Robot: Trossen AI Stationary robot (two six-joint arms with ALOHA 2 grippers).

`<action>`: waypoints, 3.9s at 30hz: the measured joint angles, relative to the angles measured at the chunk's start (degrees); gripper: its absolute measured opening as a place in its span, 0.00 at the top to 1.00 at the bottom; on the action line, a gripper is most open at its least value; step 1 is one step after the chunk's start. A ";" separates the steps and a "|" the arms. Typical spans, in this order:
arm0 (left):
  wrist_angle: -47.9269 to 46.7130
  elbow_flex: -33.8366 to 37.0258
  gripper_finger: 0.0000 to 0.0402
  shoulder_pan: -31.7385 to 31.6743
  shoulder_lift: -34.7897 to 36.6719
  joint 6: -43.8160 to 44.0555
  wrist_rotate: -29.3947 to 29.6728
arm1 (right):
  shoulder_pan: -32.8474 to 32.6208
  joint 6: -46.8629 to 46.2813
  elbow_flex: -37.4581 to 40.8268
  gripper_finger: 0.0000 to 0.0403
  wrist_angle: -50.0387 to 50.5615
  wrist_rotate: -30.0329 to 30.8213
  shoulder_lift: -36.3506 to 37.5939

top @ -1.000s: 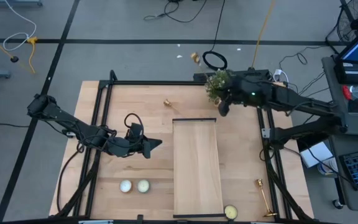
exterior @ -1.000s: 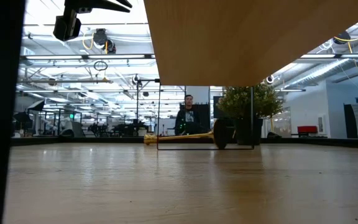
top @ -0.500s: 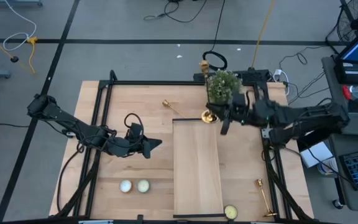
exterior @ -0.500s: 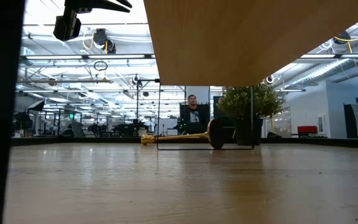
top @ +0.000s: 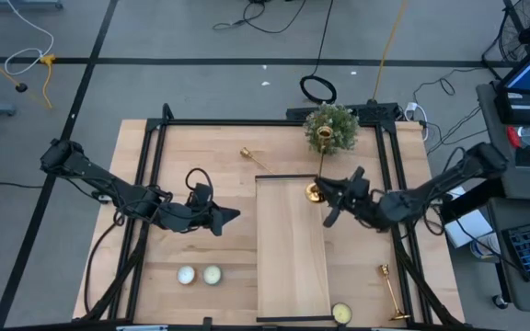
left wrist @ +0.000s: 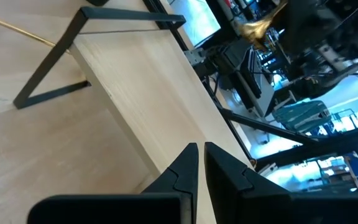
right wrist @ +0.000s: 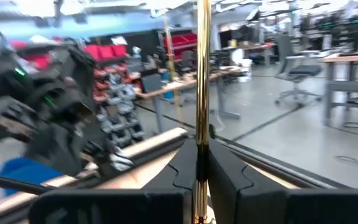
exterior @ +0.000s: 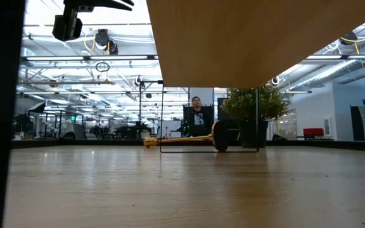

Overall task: Pick & Place candle stick holders
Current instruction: Put the top right gold candle holder on the shelf

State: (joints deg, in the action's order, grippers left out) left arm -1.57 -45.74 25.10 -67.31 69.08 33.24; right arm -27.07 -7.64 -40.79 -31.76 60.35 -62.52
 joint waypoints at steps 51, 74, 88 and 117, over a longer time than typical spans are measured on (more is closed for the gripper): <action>-3.43 0.00 0.92 -0.74 0.00 4.96 -5.60 | 1.91 -1.25 5.51 0.97 -23.91 13.53 -23.36; -3.38 0.00 0.92 -0.76 -0.02 5.66 -4.70 | -0.05 2.36 7.20 0.94 -27.79 11.40 -23.19; -3.40 0.00 0.92 -0.76 -1.19 6.51 -4.81 | -0.05 2.56 7.20 0.76 -27.57 11.53 -23.19; 6.13 -0.02 0.92 -1.46 -4.83 2.54 -4.66 | -0.05 7.36 7.20 0.68 -32.70 9.71 -22.06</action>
State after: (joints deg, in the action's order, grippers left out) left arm 4.56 -45.76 23.64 -72.14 71.61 28.58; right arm -27.11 -0.28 -33.58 -64.46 70.06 -84.58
